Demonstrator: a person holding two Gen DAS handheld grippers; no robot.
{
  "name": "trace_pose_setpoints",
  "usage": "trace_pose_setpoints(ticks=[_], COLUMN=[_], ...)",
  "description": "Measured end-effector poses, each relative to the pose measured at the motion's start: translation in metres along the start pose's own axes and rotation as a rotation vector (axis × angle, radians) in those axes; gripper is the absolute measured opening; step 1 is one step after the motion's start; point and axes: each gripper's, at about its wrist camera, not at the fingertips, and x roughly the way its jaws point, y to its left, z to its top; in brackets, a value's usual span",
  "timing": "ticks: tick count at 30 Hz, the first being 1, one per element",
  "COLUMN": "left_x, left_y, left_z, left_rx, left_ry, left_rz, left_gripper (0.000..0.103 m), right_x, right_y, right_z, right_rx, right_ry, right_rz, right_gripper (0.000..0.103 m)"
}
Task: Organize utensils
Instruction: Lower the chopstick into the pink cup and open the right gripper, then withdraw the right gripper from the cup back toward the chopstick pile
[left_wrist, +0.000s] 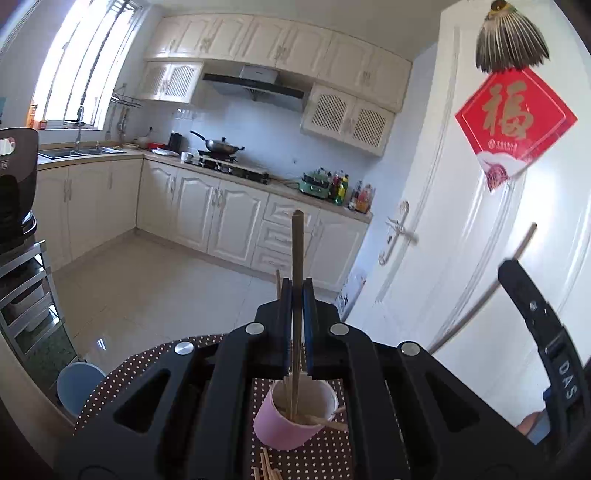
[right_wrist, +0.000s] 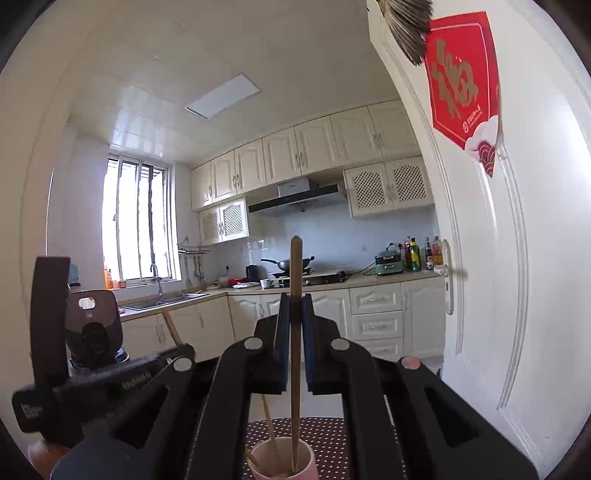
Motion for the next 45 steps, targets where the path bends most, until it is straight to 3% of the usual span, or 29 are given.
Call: trace_pose_setpoints(ticks=[24,27,28,29,40,43,45], left_x=[-0.004,-0.005,-0.008,-0.01,-0.028,-0.035,-0.04], left_y=[-0.001,-0.001,-0.001,-0.001,0.006,0.005,0.005], left_z=[-0.013,-0.014,-0.014,-0.014,-0.014,-0.014,-0.012], left_rx=[0.028,0.031,0.031,0.032,0.032,0.038,0.039], left_ry=[0.111,0.12,0.113,0.1,0.108,0.1,0.096], left_rz=[0.02,0.029,0.035,0.043,0.059,0.068,0.068], left_gripper=[0.009,0.031,0.048,0.052,0.054,0.06,0.062], right_x=[0.012,0.014,0.015,0.016,0.017,0.013,0.01], right_y=[0.003,0.004,0.004,0.004,0.001,0.004,0.005], right_z=[-0.026,-0.029,-0.03,-0.031,-0.034,-0.03,-0.028], right_rx=[0.01,0.009,0.01,0.012,0.06,0.062,0.063], right_ry=[0.16,0.187,0.201,0.208,0.281,0.283,0.281], right_rz=[0.014,0.017,0.018,0.018,0.026,0.029,0.032], right_gripper=[0.005,0.005,0.005,0.005,0.008,0.009,0.016])
